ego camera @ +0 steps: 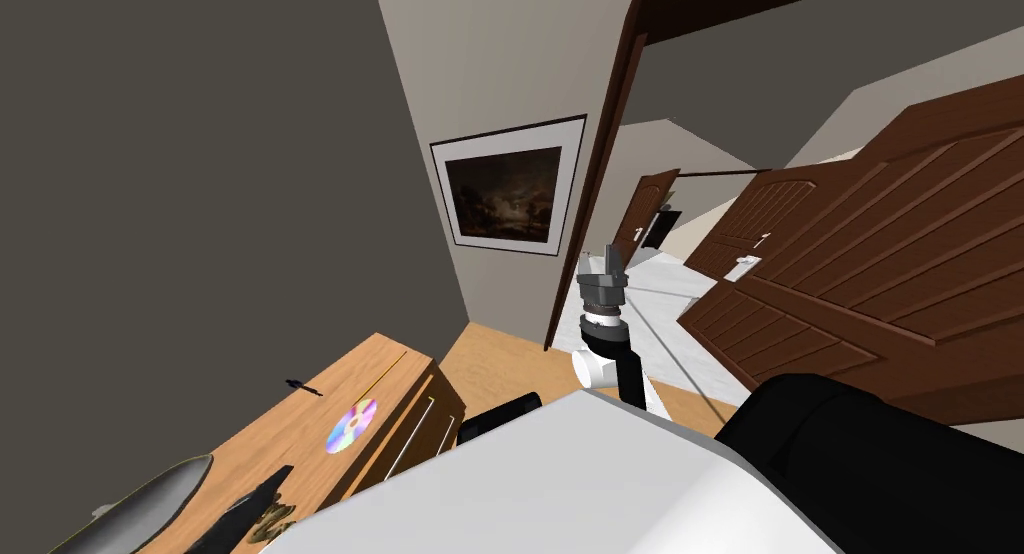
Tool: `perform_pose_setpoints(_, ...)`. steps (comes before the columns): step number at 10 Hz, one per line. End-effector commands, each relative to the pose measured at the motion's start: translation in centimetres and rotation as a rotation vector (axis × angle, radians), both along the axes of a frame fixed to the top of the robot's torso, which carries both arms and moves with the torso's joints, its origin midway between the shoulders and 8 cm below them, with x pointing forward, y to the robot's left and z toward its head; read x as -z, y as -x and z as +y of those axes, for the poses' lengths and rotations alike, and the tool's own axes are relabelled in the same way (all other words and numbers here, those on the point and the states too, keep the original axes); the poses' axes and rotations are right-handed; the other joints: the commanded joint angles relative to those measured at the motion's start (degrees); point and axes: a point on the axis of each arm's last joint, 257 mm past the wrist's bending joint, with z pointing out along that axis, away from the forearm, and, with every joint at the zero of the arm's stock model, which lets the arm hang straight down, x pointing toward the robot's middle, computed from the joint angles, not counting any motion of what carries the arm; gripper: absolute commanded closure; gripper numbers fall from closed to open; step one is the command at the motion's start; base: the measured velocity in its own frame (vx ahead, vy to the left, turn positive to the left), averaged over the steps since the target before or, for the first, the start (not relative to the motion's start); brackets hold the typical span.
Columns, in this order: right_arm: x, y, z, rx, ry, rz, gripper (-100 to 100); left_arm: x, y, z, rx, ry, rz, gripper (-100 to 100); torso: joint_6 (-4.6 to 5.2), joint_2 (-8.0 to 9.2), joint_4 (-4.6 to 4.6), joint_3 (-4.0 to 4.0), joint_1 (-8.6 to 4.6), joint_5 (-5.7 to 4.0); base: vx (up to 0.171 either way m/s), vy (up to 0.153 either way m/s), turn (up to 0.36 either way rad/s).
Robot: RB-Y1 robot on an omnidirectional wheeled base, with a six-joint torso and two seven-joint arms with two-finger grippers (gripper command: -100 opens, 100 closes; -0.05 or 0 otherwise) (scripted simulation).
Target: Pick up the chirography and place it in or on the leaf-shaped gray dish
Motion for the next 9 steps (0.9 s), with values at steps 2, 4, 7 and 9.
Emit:
perform_pose_setpoints(2, 0.0, 0.0, 0.0, 0.0, 0.0, 0.0, 0, 1.9, 3.2, 1.3, -0.034, 0.012, 0.101, -100, 0.0, -0.04, -0.01, -0.02, -0.02, 0.0, 0.053, -0.016, -0.161)
perform_pose_setpoints(4, 0.0, 0.0, 0.0, 0.0, 0.0, 0.0, 0, 3.2, 6.5, 2.4, -0.063, 0.021, 0.199, -100, -0.01, -0.02, -0.01, -0.01, 0.04, 0.01, 0.053, -0.003, -0.17)
perform_pose_setpoints(7, 0.0, 0.0, 0.0, 0.0, 0.0, 0.0, 0, 4.0, 9.4, 3.2, -0.089, 0.031, 0.287, -100, -0.02, 0.02, 0.0, 0.01, 0.02, 0.01, 0.041, -0.003, -0.11)
perform_pose_setpoints(9, 0.0, 0.0, 0.0, 0.0, 0.0, 0.0, 0, 4.4, 11.4, 3.7, -0.105, 0.036, 0.346, -100, -0.01, -0.02, 0.0, -0.01, 0.03, 0.01, 0.047, 0.002, -0.153)
